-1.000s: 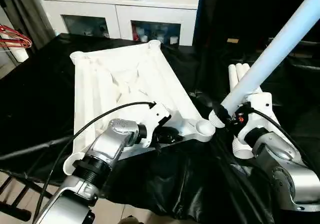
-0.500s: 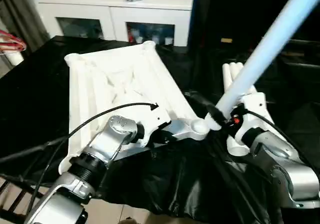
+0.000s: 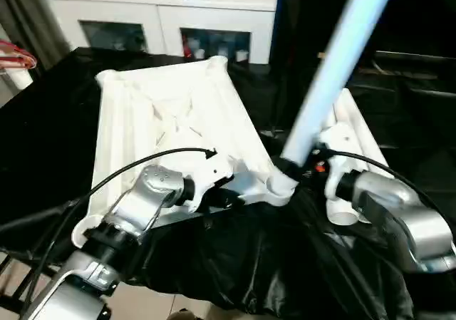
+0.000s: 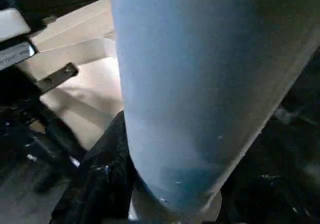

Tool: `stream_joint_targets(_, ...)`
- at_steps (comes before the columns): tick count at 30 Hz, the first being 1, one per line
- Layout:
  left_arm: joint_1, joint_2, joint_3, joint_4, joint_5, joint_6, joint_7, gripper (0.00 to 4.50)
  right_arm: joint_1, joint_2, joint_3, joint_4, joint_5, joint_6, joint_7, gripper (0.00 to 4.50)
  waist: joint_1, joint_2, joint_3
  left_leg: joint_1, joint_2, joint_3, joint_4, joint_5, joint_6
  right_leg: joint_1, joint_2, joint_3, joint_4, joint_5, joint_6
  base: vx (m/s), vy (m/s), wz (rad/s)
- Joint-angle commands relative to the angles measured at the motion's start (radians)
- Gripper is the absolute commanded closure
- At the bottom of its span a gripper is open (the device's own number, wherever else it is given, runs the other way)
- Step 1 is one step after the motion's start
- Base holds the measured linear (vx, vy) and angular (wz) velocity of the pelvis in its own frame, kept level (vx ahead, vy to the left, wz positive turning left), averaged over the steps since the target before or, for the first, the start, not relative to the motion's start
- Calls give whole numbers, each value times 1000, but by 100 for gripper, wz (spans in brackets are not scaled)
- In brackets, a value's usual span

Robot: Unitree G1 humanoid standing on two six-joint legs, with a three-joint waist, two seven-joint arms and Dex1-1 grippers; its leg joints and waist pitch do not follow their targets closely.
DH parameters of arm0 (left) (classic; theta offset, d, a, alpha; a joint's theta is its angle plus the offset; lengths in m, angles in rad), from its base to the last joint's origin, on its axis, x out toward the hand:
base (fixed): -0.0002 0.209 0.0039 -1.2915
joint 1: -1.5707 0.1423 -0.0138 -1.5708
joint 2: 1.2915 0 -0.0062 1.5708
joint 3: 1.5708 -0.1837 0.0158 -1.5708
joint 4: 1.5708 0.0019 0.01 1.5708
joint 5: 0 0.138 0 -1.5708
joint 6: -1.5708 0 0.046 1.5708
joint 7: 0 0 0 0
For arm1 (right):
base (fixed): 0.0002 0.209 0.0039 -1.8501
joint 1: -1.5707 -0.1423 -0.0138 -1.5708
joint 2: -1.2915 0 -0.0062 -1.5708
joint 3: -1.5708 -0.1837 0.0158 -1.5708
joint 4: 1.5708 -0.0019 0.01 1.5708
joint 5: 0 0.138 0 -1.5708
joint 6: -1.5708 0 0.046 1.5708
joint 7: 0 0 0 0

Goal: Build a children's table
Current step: Insert table leg to table base

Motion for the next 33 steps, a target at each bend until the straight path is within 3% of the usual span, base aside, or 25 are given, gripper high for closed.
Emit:
stream_joint_targets(1, 14, -3, -5, -18, -22, -7, -14, 450, -17, -3, 7, 20, -8, 1, 1, 261, 3, -19, -58, 8, 74, -19, -65, -58, 69, 56, -88, 38, -61, 23, -252, 0, 0, 0)
stream_joint_targets(2, 21, 3, -7, -22, -15, -1, -12, 395, -21, 2, 12, 34, -9, -1, 0, 261, 4, -20, -58, 8, 74, -18, -66, -64, 64, 57, -88, 38, -62, 7, -250, 0, 0, 0)
stream_joint_targets(8, 33, 17, -13, -17, 17, -29, 0, 353, -16, 10, 24, 40, -11, 5, 9, 261, 4, -19, -57, 10, 77, -14, -69, -84, 45, 54, -88, 39, -63, -26, -235, 0, 0, 0)
stream_joint_targets(12, 41, 27, -11, -32, 3, -7, -25, 353, -14, 9, 31, 48, -13, 2, 12, 261, 5, -19, -58, 11, 77, -10, -67, -73, 44, 54, -86, 39, -60, -2, -236, 0, 0, 0)
stream_joint_targets(24, 45, 44, 7, -38, -11, 8, -37, 450, -14, -8, 44, 54, -20, 4, 31, 261, 4, -21, -58, 10, 76, -9, -66, -67, 47, 54, -86, 38, -59, 6, -238, 0, 0, 0)
stream_joint_targets(33, 53, 43, 3, -40, -10, 11, -40, 450, -6, -20, 54, 44, -21, 22, 43, 261, 2, -19, -58, 12, 76, -10, -66, -79, 40, 54, -85, 38, -59, -2, -240, 0, 0, 0)
